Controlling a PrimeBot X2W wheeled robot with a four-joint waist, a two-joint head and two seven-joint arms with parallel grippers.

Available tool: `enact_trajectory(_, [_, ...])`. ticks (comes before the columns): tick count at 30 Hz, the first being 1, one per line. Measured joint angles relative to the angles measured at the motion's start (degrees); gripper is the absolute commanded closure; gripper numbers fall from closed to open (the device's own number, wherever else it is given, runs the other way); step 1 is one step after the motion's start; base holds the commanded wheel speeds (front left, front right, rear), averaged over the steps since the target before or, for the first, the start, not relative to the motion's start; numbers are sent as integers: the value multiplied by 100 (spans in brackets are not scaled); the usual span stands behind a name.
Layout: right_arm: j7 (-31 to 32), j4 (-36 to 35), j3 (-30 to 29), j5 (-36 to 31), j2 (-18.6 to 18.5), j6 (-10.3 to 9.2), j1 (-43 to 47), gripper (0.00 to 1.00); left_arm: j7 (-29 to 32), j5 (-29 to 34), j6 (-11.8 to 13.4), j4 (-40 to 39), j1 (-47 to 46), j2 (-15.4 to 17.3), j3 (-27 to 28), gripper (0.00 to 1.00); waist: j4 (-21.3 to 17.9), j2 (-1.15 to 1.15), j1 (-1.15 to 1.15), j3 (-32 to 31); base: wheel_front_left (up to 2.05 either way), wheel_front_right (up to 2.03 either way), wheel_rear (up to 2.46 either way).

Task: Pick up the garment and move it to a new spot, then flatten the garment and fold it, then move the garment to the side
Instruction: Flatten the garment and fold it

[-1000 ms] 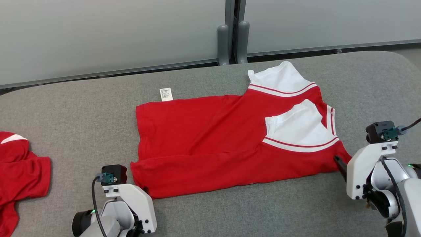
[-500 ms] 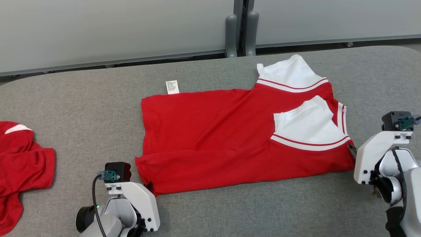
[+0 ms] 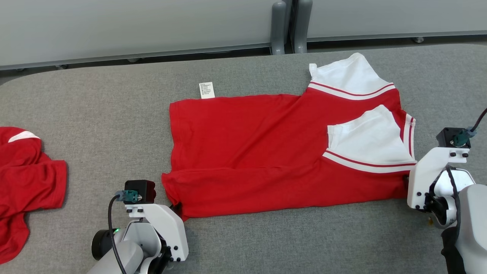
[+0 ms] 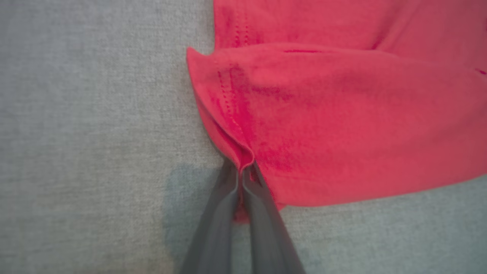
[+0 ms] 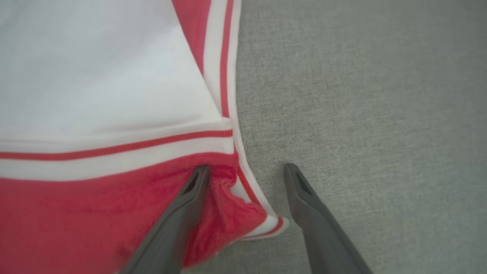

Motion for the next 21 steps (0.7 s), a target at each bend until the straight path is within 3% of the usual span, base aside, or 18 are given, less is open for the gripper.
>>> enact_trajectory(4, [246,75,202,183,-53,-16,-6,0,-2,-2,-7,21,-8,-13,0,100,12,0,0,11,0,0,0])
enact_trajectory(5, [275,71,243,232,-79,-16,0,27,-13,-7,-8,27,-8,-15,0,100,9,0,0,4,0,0,0])
enact_trajectory(6, [289,58,277,281,-99,-16,16,63,-27,-7,-9,37,-8,-18,0,100,5,0,0,-6,0,0,0])
enact_trajectory(7, [290,38,333,328,-113,-15,45,85,-27,-8,-12,49,-7,-19,-3,100,0,0,0,-20,0,0,0])
enact_trajectory(8, [291,15,386,372,-130,-13,74,100,-47,-8,-13,59,-6,-18,-2,100,-6,0,0,-39,0,0,0])
enact_trajectory(15, [162,-364,530,861,-219,2,516,100,23,-85,-79,54,96,43,-38,100,-54,0,0,-284,0,0,0])
enact_trajectory(21, [276,-1115,615,1225,-344,2,1132,100,260,-286,4,-460,580,313,-14,100,-76,0,0,-621,0,0,0])
